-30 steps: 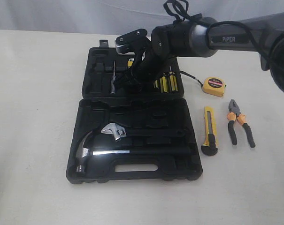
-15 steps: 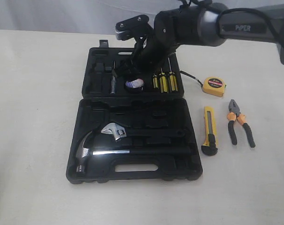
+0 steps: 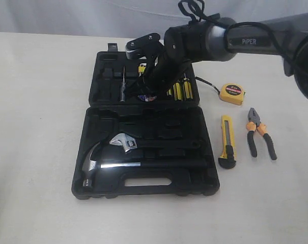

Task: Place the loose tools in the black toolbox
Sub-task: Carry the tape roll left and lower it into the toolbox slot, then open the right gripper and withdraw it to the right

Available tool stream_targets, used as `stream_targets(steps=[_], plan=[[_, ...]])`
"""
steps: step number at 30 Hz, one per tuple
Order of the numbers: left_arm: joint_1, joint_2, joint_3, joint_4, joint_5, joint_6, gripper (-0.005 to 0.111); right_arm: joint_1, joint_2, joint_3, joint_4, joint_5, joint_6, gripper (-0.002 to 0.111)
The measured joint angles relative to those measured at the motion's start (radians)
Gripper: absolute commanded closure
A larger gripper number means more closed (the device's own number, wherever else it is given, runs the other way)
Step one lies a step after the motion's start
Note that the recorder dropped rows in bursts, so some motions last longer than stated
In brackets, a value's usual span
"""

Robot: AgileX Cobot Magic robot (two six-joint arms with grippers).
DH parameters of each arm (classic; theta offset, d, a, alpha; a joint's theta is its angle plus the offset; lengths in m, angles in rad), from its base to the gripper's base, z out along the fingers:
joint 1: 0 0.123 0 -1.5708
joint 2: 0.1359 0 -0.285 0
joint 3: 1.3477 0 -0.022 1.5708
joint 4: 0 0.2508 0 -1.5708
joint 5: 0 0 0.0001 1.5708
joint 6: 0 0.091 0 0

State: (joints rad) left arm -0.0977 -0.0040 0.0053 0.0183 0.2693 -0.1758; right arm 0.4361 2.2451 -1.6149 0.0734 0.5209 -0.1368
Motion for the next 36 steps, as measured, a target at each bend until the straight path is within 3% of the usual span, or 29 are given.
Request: stream_targets(steps=[24,36], plan=[[0.000,0.000,0.000,0.000,0.000,0.000,0.107,0.000,0.036,-0.010,0.007,-0.095,-0.015,0.109],[0.000,0.000,0.000,0.000,0.000,0.000,0.107,0.000,-0.115,-0.003,0.007,0.044,-0.013,0.109]])
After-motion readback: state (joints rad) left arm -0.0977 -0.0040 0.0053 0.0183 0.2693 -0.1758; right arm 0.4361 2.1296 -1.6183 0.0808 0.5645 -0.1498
